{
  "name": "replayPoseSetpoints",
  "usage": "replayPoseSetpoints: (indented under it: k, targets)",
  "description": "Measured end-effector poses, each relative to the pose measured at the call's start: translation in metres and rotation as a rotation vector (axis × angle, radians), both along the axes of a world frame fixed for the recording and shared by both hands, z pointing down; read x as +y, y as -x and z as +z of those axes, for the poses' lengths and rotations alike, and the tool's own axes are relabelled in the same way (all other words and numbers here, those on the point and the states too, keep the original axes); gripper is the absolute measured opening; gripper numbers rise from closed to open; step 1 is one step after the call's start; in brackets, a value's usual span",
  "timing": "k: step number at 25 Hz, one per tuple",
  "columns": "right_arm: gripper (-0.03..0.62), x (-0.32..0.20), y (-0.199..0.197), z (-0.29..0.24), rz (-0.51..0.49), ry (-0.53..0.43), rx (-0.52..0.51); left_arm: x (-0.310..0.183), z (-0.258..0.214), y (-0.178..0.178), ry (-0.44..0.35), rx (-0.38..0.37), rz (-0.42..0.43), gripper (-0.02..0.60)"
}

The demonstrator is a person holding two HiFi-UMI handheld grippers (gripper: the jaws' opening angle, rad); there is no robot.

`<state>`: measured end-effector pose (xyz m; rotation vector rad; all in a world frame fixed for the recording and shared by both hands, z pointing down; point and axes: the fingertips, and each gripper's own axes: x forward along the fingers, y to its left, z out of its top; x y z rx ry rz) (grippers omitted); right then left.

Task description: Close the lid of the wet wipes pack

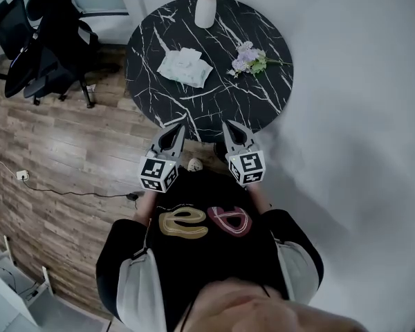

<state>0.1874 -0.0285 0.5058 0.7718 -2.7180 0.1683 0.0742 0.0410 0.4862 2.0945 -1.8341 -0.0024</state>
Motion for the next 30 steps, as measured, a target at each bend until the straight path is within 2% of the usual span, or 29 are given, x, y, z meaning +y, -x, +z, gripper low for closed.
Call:
replayPoseSetpoints:
  k: [14,24,30]
  targets:
    - [0.012,-0.025,-0.005,0.013,-0.001,0.052,0.014,-0.04,0.009,0.006,0.029,-0.002,-0.001,0.025]
    - [0.012,-0.055,0.03,0.023,-0.004,0.129,0.013,-0.072,0.015,0.055,0.045,-0.009,-0.023,0.025]
    - [0.012,-0.079,0.057,0.031,0.05,0.194,0.033,-0.097,0.024,0.091,0.079,-0.006,-0.004,0.025]
